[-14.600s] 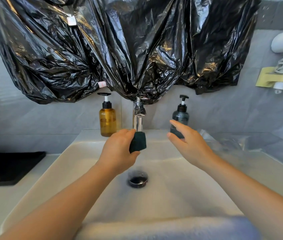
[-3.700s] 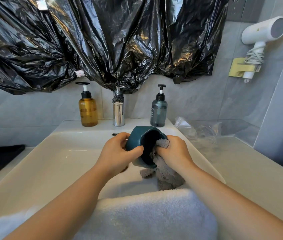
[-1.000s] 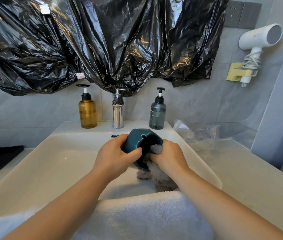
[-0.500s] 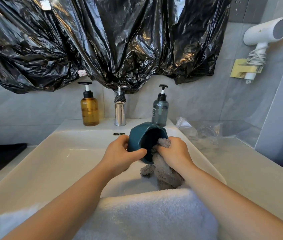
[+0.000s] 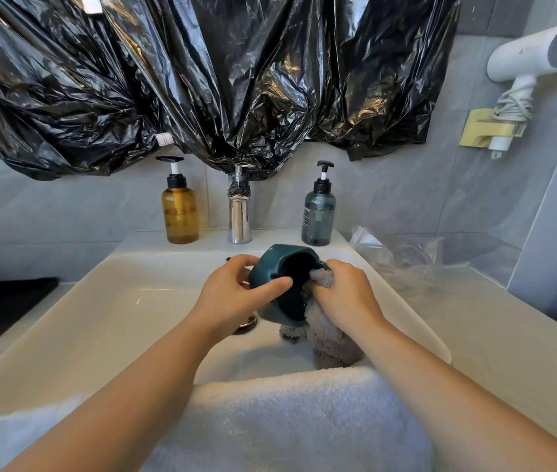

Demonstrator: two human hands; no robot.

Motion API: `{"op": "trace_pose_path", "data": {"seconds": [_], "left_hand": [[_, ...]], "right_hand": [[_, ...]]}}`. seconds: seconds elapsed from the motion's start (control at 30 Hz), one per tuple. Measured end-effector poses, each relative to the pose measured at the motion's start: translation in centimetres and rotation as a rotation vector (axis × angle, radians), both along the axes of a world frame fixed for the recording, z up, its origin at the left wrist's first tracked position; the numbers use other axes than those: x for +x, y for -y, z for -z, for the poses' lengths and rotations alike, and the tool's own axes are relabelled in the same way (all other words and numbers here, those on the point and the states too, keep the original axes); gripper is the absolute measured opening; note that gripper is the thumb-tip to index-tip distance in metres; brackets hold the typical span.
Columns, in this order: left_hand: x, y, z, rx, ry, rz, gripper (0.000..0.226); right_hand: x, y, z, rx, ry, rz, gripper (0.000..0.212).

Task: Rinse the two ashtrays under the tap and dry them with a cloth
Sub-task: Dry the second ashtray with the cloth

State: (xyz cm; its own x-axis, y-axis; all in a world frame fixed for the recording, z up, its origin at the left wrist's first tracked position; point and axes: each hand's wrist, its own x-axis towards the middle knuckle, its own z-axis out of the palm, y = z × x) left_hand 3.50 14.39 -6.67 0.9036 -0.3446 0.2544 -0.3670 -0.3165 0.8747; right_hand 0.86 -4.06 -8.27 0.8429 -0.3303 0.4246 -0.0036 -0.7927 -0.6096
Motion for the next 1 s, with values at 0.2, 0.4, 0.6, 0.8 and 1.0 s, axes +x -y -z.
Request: {"op": "trace_pose_path", "data": {"seconds": [0.2, 0.4, 0.6, 0.8, 1.0], "left_hand": [[0.2, 0.7, 0.3, -0.040, -0.063, 0.030, 0.052], [0.1, 0.3, 0.3, -0.046, 0.075, 0.059, 0.032], [-0.1, -0.3, -0.3, -0.019, 0.146, 0.010, 0.030], [-0.3, 0.3, 0.0, -0.043, 0.049, 0.067, 0.047], [-0.3, 0.4, 0.0, -0.025, 0.113, 0.069, 0.042]], "right_hand": [[-0.2, 0.6, -0.1, 0.188, -0.012, 0.014, 0.011], [-0.1, -0.3, 0.1, 0.069, -0.101, -0.017, 0.012], [-0.2, -0.9, 0.0, 0.016, -0.028, -0.063, 0.011], [0.3, 0.0, 0.1, 0.164, -0.030, -0.009, 0.018], [-0.2, -0.3, 0.1, 0.047, -0.032, 0.031, 0.013]]}}
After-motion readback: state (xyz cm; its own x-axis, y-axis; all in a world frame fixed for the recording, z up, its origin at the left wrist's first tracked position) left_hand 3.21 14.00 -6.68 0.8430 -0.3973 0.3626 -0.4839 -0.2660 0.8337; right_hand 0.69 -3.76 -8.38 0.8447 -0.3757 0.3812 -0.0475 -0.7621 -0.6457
